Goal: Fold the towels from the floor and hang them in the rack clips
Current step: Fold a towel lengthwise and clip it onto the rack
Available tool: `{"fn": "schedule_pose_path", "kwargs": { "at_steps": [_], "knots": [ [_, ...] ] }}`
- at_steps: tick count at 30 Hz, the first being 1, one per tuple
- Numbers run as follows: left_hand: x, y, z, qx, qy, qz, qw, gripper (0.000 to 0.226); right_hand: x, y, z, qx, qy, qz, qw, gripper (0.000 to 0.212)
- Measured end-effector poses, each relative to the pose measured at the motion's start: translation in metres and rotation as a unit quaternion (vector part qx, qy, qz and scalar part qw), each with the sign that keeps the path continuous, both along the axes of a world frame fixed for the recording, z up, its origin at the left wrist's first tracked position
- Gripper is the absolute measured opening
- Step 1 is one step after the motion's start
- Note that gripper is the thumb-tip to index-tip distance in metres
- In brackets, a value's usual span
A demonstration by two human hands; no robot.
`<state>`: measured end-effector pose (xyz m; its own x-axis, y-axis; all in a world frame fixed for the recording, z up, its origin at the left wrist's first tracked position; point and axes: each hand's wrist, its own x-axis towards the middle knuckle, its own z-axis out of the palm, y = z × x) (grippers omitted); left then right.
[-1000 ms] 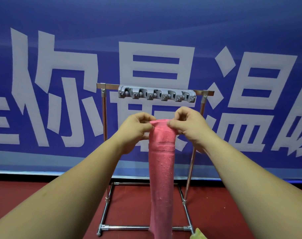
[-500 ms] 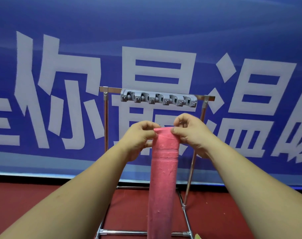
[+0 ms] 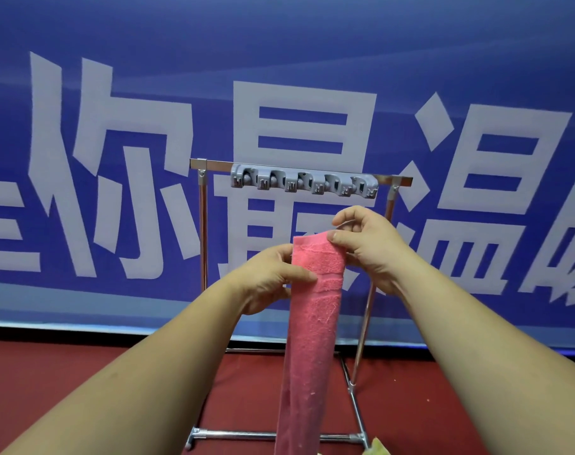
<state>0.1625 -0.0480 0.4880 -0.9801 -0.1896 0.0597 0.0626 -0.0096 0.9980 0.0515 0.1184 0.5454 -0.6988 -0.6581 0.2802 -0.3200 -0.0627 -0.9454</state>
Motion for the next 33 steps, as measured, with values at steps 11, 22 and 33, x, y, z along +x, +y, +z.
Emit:
{"fn": "schedule_pose_path", "kwargs": {
  "at_steps": [11, 22, 33],
  "knots": [
    [-0.013, 0.009, -0.016, 0.032, 0.032, 0.097, 0.994, 0.038, -0.007, 0.003, 0.011, -0.010, 0.052, -0.057, 0.997, 0.017],
    [-0.021, 0.018, -0.030, 0.021, 0.036, 0.084, 0.996, 0.023, -0.007, 0.014, 0.029, -0.050, 0.038, -0.086, 0.994, 0.015],
    [-0.023, 0.021, -0.043, -0.013, -0.025, 0.059, 0.998, 0.042, -0.002, 0.022, 0.035, -0.067, 0.036, -0.113, 0.991, 0.012]
  ]
}}
